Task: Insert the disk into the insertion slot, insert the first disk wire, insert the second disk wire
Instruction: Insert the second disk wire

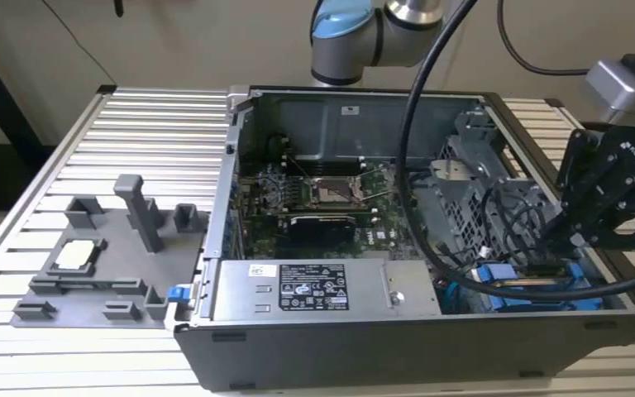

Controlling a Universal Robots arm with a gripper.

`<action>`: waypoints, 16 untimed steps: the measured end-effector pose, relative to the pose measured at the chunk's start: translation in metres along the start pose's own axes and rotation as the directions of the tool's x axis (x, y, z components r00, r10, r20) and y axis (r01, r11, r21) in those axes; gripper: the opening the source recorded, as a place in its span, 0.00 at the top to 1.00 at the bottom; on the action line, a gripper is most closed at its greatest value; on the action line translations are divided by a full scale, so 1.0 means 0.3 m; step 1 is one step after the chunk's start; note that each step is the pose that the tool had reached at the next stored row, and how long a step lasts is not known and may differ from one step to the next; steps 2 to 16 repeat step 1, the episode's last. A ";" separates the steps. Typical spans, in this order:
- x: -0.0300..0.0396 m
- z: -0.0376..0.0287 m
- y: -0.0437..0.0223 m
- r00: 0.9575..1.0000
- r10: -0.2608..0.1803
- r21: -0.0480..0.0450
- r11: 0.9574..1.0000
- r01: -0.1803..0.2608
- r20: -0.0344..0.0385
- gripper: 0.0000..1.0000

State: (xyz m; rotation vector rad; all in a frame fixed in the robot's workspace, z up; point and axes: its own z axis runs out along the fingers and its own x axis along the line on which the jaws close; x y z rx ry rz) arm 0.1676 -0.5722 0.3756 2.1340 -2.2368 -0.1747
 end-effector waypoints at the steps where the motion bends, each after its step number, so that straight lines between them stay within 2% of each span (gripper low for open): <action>1: 0.000 0.000 0.000 1.000 0.000 0.000 1.000 0.000 0.000 0.75; 16: 0.000 0.000 0.000 1.000 0.000 0.000 1.000 0.000 0.000 0.75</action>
